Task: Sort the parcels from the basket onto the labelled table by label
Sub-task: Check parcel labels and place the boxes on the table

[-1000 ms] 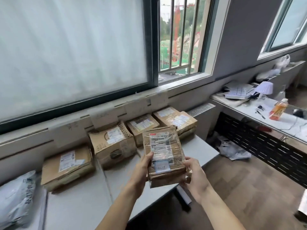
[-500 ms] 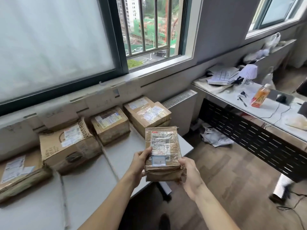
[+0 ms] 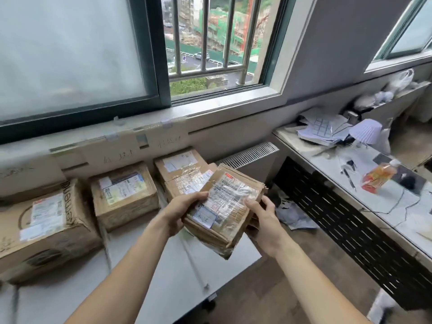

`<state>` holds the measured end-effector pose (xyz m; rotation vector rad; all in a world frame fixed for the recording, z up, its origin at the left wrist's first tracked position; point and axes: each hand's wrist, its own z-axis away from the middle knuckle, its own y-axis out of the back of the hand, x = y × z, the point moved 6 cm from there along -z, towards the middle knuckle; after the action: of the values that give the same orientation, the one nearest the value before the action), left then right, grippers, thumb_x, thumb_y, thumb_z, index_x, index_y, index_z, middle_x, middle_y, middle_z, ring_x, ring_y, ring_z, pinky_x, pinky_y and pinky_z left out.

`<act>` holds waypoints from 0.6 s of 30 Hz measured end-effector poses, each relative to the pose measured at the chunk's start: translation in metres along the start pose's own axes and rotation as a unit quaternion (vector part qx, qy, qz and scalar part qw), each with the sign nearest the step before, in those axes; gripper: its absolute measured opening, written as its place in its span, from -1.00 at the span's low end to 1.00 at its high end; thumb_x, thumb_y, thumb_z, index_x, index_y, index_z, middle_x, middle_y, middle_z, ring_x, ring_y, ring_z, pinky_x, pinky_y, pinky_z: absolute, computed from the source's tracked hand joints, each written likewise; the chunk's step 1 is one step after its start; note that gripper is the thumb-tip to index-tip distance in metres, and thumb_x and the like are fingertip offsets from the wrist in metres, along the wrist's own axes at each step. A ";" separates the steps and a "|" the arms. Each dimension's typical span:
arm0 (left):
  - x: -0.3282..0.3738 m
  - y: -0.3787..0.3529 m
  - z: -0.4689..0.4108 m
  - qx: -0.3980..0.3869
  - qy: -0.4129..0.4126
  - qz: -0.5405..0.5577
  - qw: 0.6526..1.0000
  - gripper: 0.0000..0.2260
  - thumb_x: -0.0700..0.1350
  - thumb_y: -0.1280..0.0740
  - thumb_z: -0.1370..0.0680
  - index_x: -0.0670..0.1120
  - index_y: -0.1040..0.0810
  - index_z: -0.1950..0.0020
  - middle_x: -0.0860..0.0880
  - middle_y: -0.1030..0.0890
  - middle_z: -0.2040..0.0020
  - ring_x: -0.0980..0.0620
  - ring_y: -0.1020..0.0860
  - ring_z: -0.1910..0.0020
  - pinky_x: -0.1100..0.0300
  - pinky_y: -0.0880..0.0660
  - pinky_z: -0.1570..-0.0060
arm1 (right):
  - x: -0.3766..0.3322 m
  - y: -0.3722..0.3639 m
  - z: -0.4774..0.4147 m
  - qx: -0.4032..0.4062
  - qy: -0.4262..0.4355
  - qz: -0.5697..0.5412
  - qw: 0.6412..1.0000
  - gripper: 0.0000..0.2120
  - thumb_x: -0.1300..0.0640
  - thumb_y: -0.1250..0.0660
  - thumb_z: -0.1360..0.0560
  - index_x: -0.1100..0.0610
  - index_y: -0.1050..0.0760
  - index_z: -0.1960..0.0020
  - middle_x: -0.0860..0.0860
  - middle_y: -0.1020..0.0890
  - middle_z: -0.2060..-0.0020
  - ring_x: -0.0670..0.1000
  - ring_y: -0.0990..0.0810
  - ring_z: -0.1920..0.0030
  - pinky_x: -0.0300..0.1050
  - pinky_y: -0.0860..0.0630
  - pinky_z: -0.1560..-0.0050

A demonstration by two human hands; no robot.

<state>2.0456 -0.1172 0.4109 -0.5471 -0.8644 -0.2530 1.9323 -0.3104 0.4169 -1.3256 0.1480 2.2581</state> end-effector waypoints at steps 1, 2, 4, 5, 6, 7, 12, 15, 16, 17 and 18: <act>0.004 0.004 -0.006 0.010 -0.002 0.006 1.000 -0.62 0.01 -0.58 -0.40 -0.17 -0.71 -0.13 -0.20 -0.71 -0.17 -0.16 -0.68 -0.12 -0.04 -0.56 -0.30 | -0.003 -0.002 -0.010 -0.003 -0.003 -0.006 1.000 -0.17 -0.15 -0.59 -0.37 -0.24 -0.18 -0.48 0.10 -0.66 -0.23 0.19 -0.64 -0.24 0.23 -0.52 -0.34; 0.007 0.008 -0.010 0.023 -0.005 0.018 1.000 -0.59 0.03 -0.55 -0.45 -0.18 -0.68 -0.19 -0.20 -0.70 -0.19 -0.17 -0.66 -0.19 -0.06 -0.52 -0.35 | -0.004 -0.003 -0.020 -0.004 -0.007 -0.013 1.000 -0.21 -0.09 -0.56 -0.42 -0.24 -0.19 -0.49 0.10 -0.65 -0.23 0.19 -0.65 -0.22 0.19 -0.57 -0.26; 0.010 0.023 -0.021 0.076 -0.026 0.057 0.995 -0.52 0.13 -0.49 -0.49 -0.16 -0.62 -0.27 -0.18 -0.66 -0.28 -0.17 -0.58 -0.33 -0.08 -0.42 -0.45 | -0.005 -0.008 -0.039 0.002 -0.025 -0.027 0.999 -0.16 -0.09 -0.58 -0.35 -0.22 -0.24 -0.51 0.09 -0.66 -0.22 0.19 -0.67 -0.18 0.15 -0.61 -0.17; 0.011 0.036 -0.026 0.117 -0.045 0.071 0.990 -0.49 0.19 -0.47 -0.49 -0.14 -0.60 -0.28 -0.17 -0.62 -0.32 -0.15 -0.53 -0.38 -0.06 -0.37 -0.47 | -0.006 -0.011 -0.050 0.004 -0.034 -0.035 0.999 -0.18 -0.08 -0.58 -0.35 -0.20 -0.26 -0.50 0.10 -0.67 -0.21 0.18 -0.68 -0.17 0.15 -0.61 -0.16; 0.012 0.047 -0.028 0.160 -0.062 0.085 0.982 -0.48 0.22 -0.45 -0.50 -0.12 -0.58 -0.28 -0.15 -0.59 -0.34 -0.13 -0.49 -0.40 -0.01 -0.35 -0.45 | -0.007 -0.015 -0.062 0.005 -0.039 -0.044 0.998 -0.25 -0.04 -0.56 -0.39 -0.18 -0.27 -0.48 0.11 -0.67 -0.21 0.18 -0.68 -0.16 0.14 -0.62 -0.14; 0.013 0.057 -0.030 0.192 -0.078 0.101 0.973 -0.50 0.21 -0.42 -0.53 -0.12 -0.57 -0.29 -0.14 -0.58 -0.34 -0.11 -0.49 -0.38 0.02 -0.38 -0.38 | -0.010 -0.020 -0.073 0.005 -0.043 -0.054 0.998 -0.32 0.01 -0.53 -0.45 -0.16 -0.27 -0.46 0.11 -0.66 -0.21 0.18 -0.68 -0.16 0.14 -0.62 -0.12; 0.019 0.073 -0.028 0.265 -0.094 0.120 0.952 -0.60 0.10 -0.34 -0.63 -0.10 -0.52 -0.38 -0.11 -0.57 -0.33 -0.05 -0.56 -0.29 -0.08 -0.42 -0.42 | -0.029 -0.048 -0.129 -0.012 -0.056 -0.101 0.993 -0.35 0.14 -0.52 -0.50 -0.01 -0.23 -0.44 0.15 -0.61 -0.23 0.19 -0.66 -0.18 0.23 -0.61 -0.21; 0.025 0.060 -0.030 0.264 -0.107 0.106 0.953 -0.78 0.02 -0.30 -0.68 -0.05 -0.61 -0.23 -0.03 -0.67 -0.21 0.02 -0.61 -0.20 -0.04 -0.43 -0.38 | -0.035 -0.070 -0.155 -0.040 -0.090 -0.113 0.989 -0.33 0.13 -0.54 -0.49 0.04 -0.23 -0.44 0.17 -0.58 -0.25 0.19 -0.65 -0.19 0.20 -0.64 -0.16; 0.028 0.053 -0.034 0.255 -0.116 0.091 0.956 -0.75 0.02 -0.30 -0.68 -0.05 -0.60 -0.29 0.00 -0.70 -0.20 0.03 -0.63 -0.20 0.00 -0.46 -0.36 | -0.036 -0.077 -0.162 -0.049 -0.097 -0.107 0.988 -0.32 0.12 -0.55 -0.48 0.05 -0.23 -0.44 0.18 -0.57 -0.26 0.19 -0.65 -0.19 0.20 -0.65 -0.14; 0.030 0.048 -0.039 0.253 -0.117 0.076 0.957 -0.68 0.03 -0.32 -0.67 -0.04 -0.55 -0.38 0.02 -0.70 -0.23 0.06 -0.63 -0.23 0.04 -0.49 -0.35 | -0.038 -0.084 -0.168 -0.059 -0.103 -0.099 0.988 -0.32 0.11 -0.56 -0.47 0.06 -0.22 -0.42 0.18 -0.57 -0.26 0.18 -0.65 -0.18 0.21 -0.65 -0.15; 0.033 0.044 -0.044 0.259 -0.120 0.060 0.957 -0.63 0.04 -0.35 -0.65 0.00 -0.49 -0.45 0.05 -0.68 -0.26 0.11 -0.63 -0.25 0.11 -0.50 -0.30 | -0.040 -0.090 -0.174 -0.072 -0.106 -0.086 0.988 -0.33 0.10 -0.56 -0.47 0.05 -0.22 -0.40 0.18 -0.56 -0.26 0.18 -0.65 -0.18 0.23 -0.64 -0.17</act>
<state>2.1141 -0.1045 0.3982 -0.1369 -1.0807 0.1570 2.1274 -0.3073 0.3748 -1.1098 -0.2000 2.2771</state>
